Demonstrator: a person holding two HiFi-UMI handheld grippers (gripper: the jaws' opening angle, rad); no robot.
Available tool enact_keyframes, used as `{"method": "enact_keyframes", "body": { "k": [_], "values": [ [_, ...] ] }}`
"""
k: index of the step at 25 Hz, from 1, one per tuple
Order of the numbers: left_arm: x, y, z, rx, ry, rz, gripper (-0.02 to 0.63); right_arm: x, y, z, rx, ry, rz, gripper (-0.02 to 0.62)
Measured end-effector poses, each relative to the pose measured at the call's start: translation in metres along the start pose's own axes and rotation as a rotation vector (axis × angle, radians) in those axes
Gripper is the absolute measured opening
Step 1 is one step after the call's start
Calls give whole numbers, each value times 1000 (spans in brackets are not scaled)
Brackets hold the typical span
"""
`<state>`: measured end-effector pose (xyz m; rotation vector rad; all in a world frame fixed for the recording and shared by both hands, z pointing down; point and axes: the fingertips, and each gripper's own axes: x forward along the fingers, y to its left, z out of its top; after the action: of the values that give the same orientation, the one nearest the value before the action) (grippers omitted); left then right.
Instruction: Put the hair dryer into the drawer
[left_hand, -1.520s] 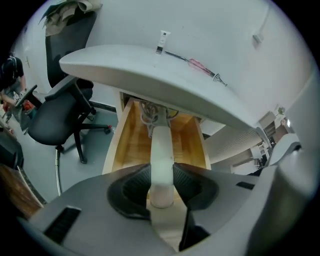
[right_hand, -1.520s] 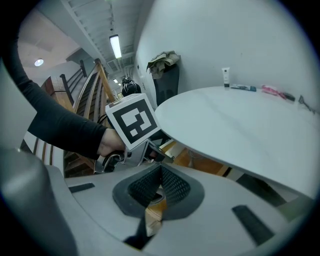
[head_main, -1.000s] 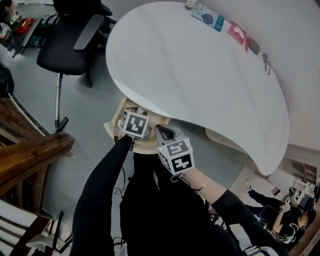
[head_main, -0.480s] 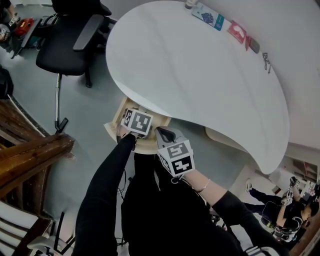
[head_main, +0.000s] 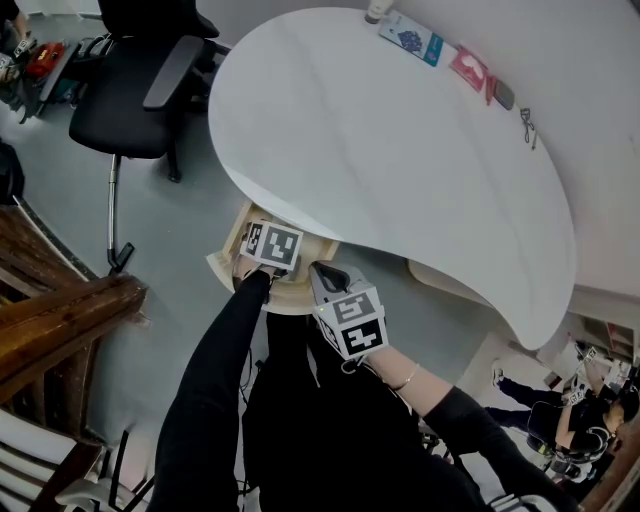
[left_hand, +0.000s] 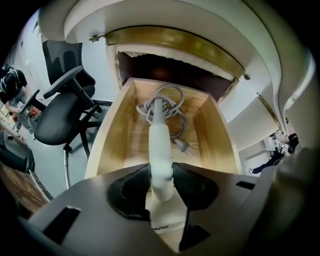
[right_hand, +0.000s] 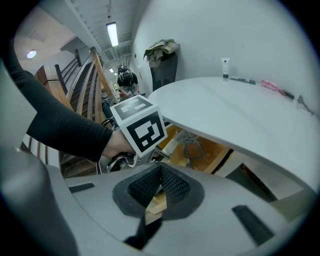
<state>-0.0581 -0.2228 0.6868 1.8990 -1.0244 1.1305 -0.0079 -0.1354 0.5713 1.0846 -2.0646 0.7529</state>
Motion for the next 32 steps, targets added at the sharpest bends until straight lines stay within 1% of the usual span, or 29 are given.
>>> {"method": "enact_keyframes", "body": {
  "k": [4,9,14,16,19,21,26,32],
  "values": [
    [3,-1,-4,6,14,2,153,-1,-3,-2,19,4,-8,2],
    [3,-6,-3,50,5,3,153,-1,2,-5,16,9,-5,2],
    [-16,-3,7,19,-50,-8,152,-2,5,3,2,-9,-5,2],
    [-30,0,14,21,-86,-8,139,-4,5,7,-2,-19,-5,2],
    [-51,3,24,39,-169,-12,50,-10,7,15,-1,-44,-2,2],
    [-67,5,28,39,-224,-25,25,-14,8,20,2,-61,2,2],
    [-107,4,35,22,-350,-59,9,-29,11,32,7,-107,10,2],
    [-150,4,35,-57,-475,-111,9,-50,8,50,18,-170,11,2]
  ]
}}
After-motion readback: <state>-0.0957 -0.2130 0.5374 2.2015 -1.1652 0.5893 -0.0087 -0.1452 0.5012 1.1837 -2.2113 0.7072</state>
